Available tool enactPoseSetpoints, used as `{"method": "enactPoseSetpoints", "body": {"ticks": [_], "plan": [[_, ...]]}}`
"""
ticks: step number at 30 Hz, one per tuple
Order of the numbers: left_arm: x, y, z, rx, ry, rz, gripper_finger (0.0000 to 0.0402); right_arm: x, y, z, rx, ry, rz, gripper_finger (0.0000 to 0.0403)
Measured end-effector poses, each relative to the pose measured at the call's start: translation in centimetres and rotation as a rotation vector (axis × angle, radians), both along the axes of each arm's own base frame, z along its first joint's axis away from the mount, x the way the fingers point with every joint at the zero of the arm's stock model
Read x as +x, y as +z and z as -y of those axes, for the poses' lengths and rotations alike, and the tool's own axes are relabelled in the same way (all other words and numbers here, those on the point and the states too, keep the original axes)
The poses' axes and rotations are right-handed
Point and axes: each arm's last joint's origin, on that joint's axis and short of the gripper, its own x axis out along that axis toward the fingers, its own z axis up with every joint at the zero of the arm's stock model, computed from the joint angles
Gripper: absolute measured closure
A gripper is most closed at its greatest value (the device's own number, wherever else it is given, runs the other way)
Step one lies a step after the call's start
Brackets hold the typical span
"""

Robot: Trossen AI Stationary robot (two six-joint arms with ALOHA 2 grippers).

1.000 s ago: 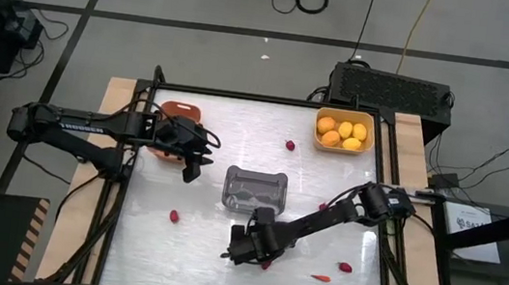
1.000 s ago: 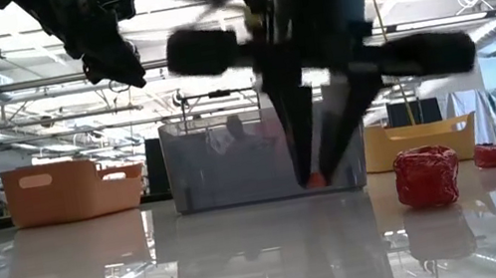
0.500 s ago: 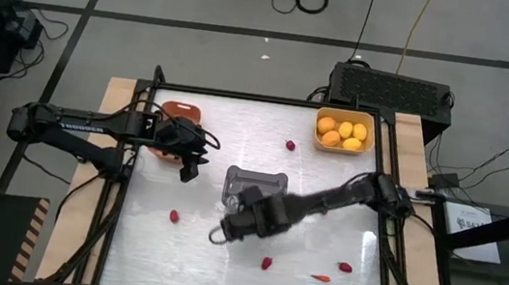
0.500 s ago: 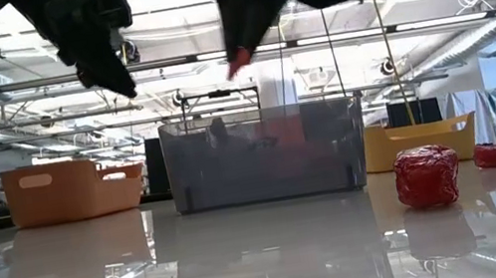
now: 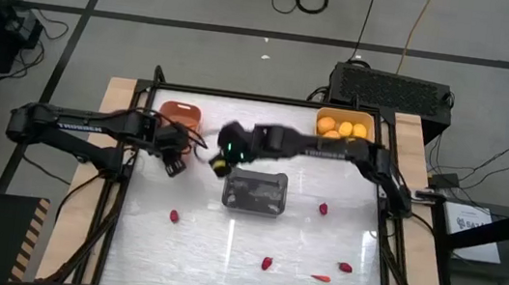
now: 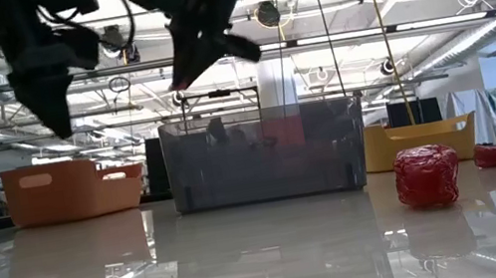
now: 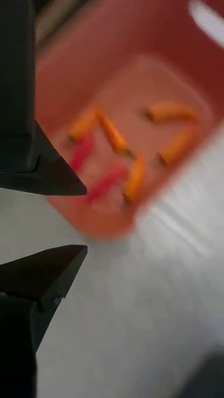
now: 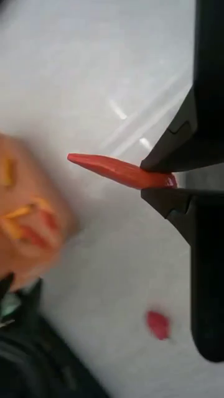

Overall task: Sort produce into baskets
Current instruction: Put the orange chili into the orange bin

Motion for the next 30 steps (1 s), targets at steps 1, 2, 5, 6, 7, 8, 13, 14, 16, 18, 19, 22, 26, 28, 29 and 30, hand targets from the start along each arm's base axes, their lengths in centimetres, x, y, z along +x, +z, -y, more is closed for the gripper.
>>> {"method": "enactPoseSetpoints", "body": {"ticks": [1, 2, 5, 6, 7, 8, 13, 14, 16, 18, 19, 22, 26, 28, 29, 30], "plan": [[-0.4, 0.1, 0.0, 0.005, 0.035, -0.016, 0.0254, 0.2, 0.1, 1.2, -0.008, 0.013, 0.024, 0.0367], [-0.9, 0.2, 0.0, 0.003, 0.068, -0.023, 0.0254, 0.4, 0.1, 2.3, -0.018, 0.025, 0.049, 0.0367], [-2.2, 0.8, 0.2, -0.008, 0.177, -0.008, 0.0254, 1.3, -0.1, 5.7, -0.013, 0.068, 0.156, 0.0367], [-2.6, 1.0, 0.2, -0.013, 0.209, 0.007, 0.0254, 1.7, -0.4, 6.7, 0.000, 0.081, 0.195, 0.0367], [-3.0, 1.2, 0.3, -0.016, 0.240, 0.025, 0.0254, 2.0, -0.6, 7.7, 0.015, 0.091, 0.242, 0.0367], [-3.3, 1.4, 0.3, -0.021, 0.262, 0.046, 0.0254, 2.4, -0.9, 8.6, 0.028, 0.101, 0.280, 0.0367], [-4.6, 2.2, 0.5, -0.049, 0.367, 0.136, 0.0254, 4.2, -3.4, 11.6, 0.044, 0.138, 0.432, 0.0367], [-4.8, 2.3, 0.5, -0.054, 0.381, 0.143, 0.0254, 4.6, -4.0, 11.9, 0.037, 0.135, 0.454, 0.0367], [-5.1, 2.4, 0.6, -0.060, 0.403, 0.159, 0.0254, 5.4, -5.1, 12.3, 0.029, 0.128, 0.509, 0.0367], [-5.2, 2.5, 0.6, -0.066, 0.422, 0.173, 0.0254, 6.1, -6.2, 12.3, 0.025, 0.129, 0.555, 0.0367], [-5.2, 2.5, 0.6, -0.066, 0.425, 0.176, 0.0254, 6.5, -6.7, 12.2, 0.026, 0.132, 0.575, 0.0367], [-5.2, 2.5, 0.6, -0.065, 0.426, 0.182, 0.0254, 7.3, -8.3, 11.8, 0.047, 0.150, 0.600, 0.0367], [-5.1, 2.6, 0.5, -0.041, 0.446, 0.191, 0.0254, 8.0, -10.5, 11.3, 0.049, 0.161, 0.603, 0.0366], [-5.1, 2.6, 0.4, -0.029, 0.468, 0.199, 0.0254, 8.2, -11.4, 11.1, 0.047, 0.163, 0.593, 0.0366], [-5.1, 2.6, 0.4, -0.032, 0.480, 0.203, 0.0254, 8.3, -11.9, 11.0, 0.040, 0.168, 0.588, 0.0365], [-5.1, 2.6, 0.4, -0.033, 0.485, 0.204, 0.0254, 8.3, -12.2, 10.9, 0.037, 0.173, 0.580, 0.0362]]}}
